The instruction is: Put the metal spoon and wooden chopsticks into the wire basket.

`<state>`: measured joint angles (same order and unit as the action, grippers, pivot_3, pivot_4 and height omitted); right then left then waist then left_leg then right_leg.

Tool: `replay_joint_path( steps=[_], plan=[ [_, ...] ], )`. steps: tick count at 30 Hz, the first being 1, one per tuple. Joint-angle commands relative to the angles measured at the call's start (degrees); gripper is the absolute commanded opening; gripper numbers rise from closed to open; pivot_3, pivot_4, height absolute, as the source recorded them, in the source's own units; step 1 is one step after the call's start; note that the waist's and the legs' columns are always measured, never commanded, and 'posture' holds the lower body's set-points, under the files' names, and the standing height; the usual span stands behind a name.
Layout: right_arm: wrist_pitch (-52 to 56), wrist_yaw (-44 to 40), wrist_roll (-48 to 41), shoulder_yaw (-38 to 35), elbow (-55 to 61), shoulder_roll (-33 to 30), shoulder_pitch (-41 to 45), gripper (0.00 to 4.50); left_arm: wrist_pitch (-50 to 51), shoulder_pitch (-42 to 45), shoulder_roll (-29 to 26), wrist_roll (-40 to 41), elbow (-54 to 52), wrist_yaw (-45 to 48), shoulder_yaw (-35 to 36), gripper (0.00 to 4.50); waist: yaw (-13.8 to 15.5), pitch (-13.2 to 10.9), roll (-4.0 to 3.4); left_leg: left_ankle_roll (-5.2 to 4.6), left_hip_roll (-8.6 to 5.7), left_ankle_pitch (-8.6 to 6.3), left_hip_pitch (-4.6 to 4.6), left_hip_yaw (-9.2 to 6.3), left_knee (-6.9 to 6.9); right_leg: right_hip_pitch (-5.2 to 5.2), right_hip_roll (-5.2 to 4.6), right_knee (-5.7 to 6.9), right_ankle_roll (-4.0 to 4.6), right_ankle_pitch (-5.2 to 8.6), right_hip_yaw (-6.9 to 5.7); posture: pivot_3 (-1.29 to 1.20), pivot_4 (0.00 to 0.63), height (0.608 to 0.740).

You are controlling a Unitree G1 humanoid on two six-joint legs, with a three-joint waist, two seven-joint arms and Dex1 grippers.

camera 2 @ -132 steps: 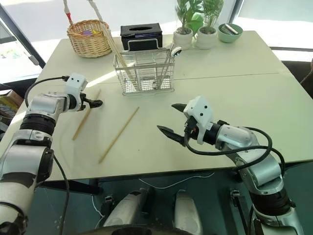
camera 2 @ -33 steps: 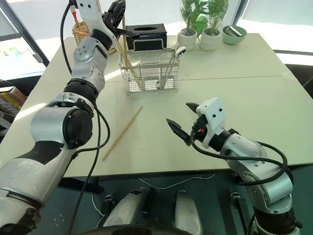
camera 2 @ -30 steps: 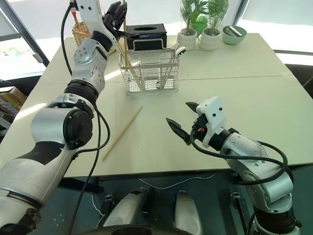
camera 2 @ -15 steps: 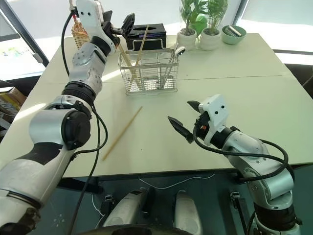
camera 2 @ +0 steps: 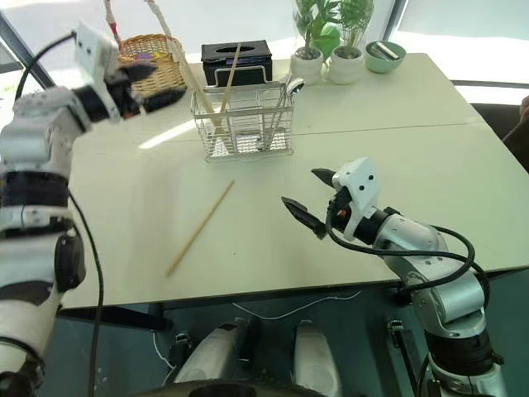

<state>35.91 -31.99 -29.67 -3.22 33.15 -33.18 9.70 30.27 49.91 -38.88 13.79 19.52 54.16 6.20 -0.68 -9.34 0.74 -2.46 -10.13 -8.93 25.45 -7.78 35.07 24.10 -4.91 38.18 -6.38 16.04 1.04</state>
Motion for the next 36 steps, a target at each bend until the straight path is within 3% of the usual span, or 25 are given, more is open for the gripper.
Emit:
replay_joint_path(
  steps=[1,5,10,17,26,36],
  plan=[
    [-4.58,-1.94,2.08,1.33,-0.45,0.14,-1.06,4.50,7.18,-4.00,-3.14,3.13,-12.51,-0.08,1.19,4.42,0.40,0.00,0.01,0.04,0.00,-0.03,0.00,-0.01,0.03,-0.01,0.00,0.00,0.00,0.00,0.00,0.00,0.150,0.725],
    [-7.23,-2.81,3.66,2.48,-1.82,0.80,-1.94,4.50,13.50,-12.72,-3.83,4.28,-23.35,-1.70,-1.29,4.42,0.91,0.01,-0.01,0.10,-0.01,-0.10,-0.05,0.01,0.04,-0.08,-0.02,-0.06,0.01,0.00,0.03,0.00,0.150,0.725],
    [-7.66,-2.74,4.13,2.67,-2.42,1.34,-1.50,4.50,19.08,-16.19,-1.96,2.02,-26.92,-6.75,-6.96,4.42,1.61,0.01,-0.03,0.11,0.01,-0.10,-0.09,0.02,0.03,-0.09,-0.01,-0.04,0.02,0.01,0.04,0.00,0.150,0.725],
    [-6.92,-1.86,4.08,2.29,-1.82,1.81,-1.33,4.50,22.77,-10.01,3.04,-0.82,-21.00,-11.94,-12.78,4.42,1.50,0.01,-0.03,0.11,0.01,-0.10,-0.07,0.02,0.01,-0.05,-0.02,-0.05,0.02,0.01,0.03,0.00,0.150,0.725],
    [-7.12,0.03,5.05,2.71,-0.82,3.10,-2.59,4.50,20.57,-6.57,6.42,-4.81,-14.17,-10.02,-22.88,4.42,1.39,0.01,-0.03,0.12,0.01,-0.10,-0.06,0.03,-0.07,-0.01,-0.03,-0.06,0.02,0.01,0.05,0.00,0.150,0.725],
    [-6.74,1.45,4.92,2.51,0.03,3.71,-3.21,4.50,23.39,-2.79,11.58,-6.41,-4.02,-11.68,-23.56,4.42,1.49,0.02,-0.05,0.12,0.01,-0.10,-0.06,0.02,-0.03,-0.04,-0.04,-0.08,0.01,0.02,0.03,0.00,0.150,0.725]
  ],
)
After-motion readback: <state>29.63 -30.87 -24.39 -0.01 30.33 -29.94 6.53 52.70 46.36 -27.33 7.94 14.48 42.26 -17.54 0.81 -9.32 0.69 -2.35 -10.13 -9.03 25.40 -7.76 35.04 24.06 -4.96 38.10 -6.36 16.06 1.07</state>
